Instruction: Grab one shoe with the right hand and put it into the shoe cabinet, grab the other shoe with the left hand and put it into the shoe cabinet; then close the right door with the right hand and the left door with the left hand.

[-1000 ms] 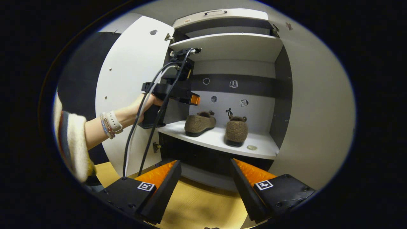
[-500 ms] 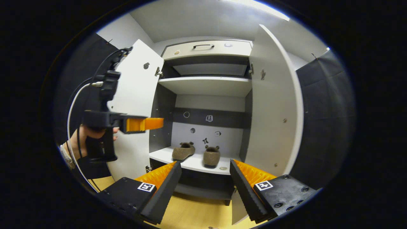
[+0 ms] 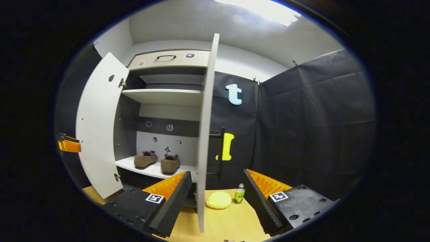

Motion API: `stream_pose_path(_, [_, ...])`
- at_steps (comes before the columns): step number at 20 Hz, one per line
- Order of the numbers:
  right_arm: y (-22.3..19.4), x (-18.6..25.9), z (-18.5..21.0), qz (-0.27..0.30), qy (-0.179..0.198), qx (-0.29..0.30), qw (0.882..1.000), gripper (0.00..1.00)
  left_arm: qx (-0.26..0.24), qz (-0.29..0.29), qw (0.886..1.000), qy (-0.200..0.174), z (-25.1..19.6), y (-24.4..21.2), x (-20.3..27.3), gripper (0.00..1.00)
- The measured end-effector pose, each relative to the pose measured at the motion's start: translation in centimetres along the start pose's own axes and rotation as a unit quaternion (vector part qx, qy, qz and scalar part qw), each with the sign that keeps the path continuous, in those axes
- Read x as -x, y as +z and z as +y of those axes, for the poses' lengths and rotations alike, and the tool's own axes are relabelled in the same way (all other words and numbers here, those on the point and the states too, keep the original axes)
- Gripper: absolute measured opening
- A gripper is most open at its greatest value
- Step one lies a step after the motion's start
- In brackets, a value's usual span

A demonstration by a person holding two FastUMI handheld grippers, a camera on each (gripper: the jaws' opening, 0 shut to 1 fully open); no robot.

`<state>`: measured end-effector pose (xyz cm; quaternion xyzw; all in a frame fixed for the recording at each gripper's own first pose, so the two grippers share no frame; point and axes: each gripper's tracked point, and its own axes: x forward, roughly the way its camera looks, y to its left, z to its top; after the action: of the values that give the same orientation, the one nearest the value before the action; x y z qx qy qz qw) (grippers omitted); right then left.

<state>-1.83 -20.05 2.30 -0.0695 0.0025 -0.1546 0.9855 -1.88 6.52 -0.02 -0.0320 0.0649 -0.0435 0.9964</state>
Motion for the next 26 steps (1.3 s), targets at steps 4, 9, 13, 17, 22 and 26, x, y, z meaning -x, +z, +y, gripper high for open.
stream_pose_path(4, [-0.5,-3.4,-1.4,0.005,0.005,-0.001,1.0,0.98,0.013,-0.003,0.998,0.054,3.2,0.1,2.6,0.98])
stream_pose_path(9, [-0.9,-4.9,-0.1,0.013,0.026,-0.017,0.999,0.95,0.022,-0.014,0.991,0.131,7.8,0.5,5.3,0.98])
stream_pose_path(13, [-1.1,-4.6,2.0,0.019,0.054,-0.034,0.998,0.95,0.025,-0.02,0.983,0.181,11.2,0.8,7.2,0.99])
stream_pose_path(17, [-1.2,-4.4,6.7,0.025,0.099,-0.049,0.994,0.95,0.025,-0.018,0.975,0.218,14.4,0.2,8.0,0.98])
stream_pose_path(22, [-1.7,-5.3,12.7,0.034,0.157,-0.054,0.986,0.95,0.043,-0.025,0.975,0.216,16.1,0.3,6.3,0.95])
stream_pose_path(26, [-3.1,-5.4,18.1,0.056,0.205,-0.067,0.975,0.95,0.044,-0.03,0.977,0.207,17.1,0.6,4.3,0.95])
